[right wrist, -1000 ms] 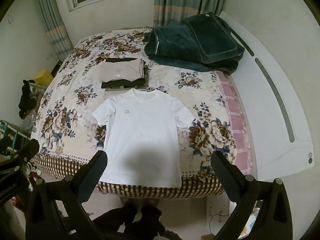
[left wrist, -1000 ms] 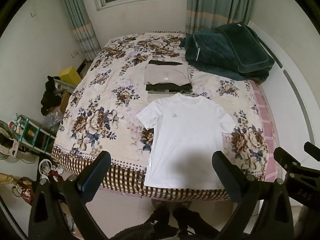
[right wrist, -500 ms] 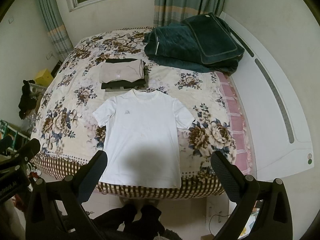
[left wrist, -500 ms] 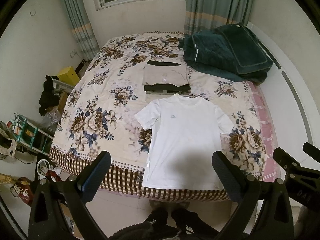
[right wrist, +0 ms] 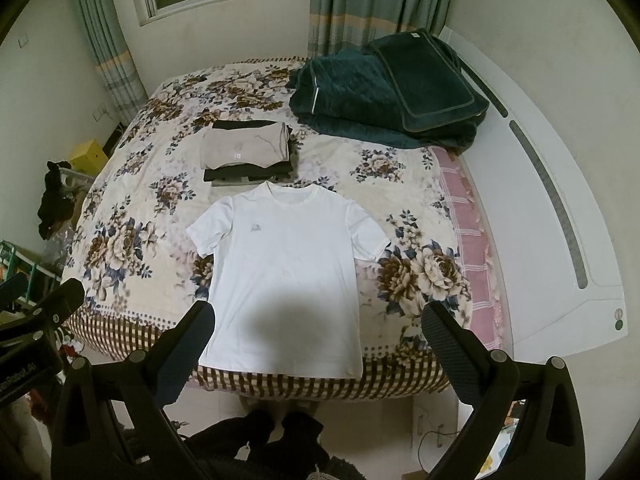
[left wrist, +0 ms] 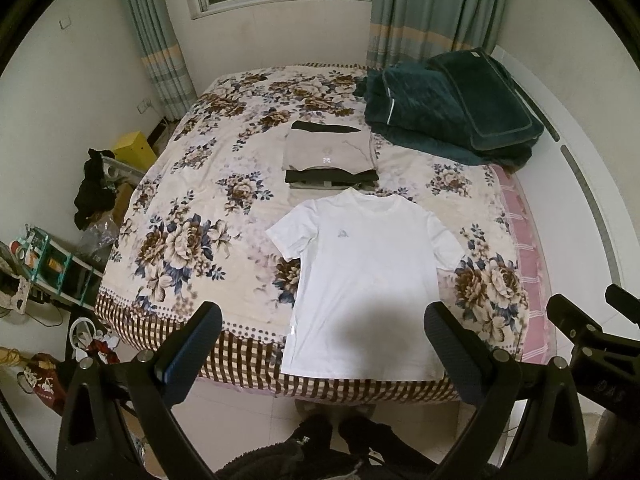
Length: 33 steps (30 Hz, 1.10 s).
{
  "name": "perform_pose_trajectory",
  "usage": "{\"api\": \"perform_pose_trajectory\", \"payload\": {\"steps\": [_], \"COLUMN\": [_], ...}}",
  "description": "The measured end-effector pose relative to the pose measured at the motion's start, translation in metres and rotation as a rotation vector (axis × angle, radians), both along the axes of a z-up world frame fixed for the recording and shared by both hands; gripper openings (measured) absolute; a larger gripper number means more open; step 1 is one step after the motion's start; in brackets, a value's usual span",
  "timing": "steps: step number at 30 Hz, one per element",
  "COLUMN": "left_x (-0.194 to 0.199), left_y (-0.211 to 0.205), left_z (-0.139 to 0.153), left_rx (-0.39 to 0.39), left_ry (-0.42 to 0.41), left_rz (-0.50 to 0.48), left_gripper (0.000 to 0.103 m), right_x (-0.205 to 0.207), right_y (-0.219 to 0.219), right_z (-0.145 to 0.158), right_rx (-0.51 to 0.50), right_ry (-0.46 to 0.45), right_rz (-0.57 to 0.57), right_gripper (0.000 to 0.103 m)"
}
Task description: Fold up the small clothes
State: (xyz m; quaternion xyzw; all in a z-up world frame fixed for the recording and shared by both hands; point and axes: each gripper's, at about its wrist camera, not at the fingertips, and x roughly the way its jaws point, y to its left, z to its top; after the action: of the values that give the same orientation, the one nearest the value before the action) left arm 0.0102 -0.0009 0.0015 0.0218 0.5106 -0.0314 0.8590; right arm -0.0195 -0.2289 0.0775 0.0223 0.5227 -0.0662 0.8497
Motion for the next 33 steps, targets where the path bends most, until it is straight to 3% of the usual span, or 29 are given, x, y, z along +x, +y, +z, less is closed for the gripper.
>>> {"api": "perform_pose_trajectory", "payload": {"steps": [33], "left_x": [0.007], "left_y": [-0.004], "left_z": [0.017], "left_rx": [-0.012], "left_ry": [-0.013], "left_rz": [-0.007], "left_gripper": [0.103], "right_x": [0.004], "right_y": [-0.004], "right_z": [0.013], "right_rx": [0.0], "right_ry": [-0.013], "right_rz": [0.0], "right_gripper": [0.103]}}
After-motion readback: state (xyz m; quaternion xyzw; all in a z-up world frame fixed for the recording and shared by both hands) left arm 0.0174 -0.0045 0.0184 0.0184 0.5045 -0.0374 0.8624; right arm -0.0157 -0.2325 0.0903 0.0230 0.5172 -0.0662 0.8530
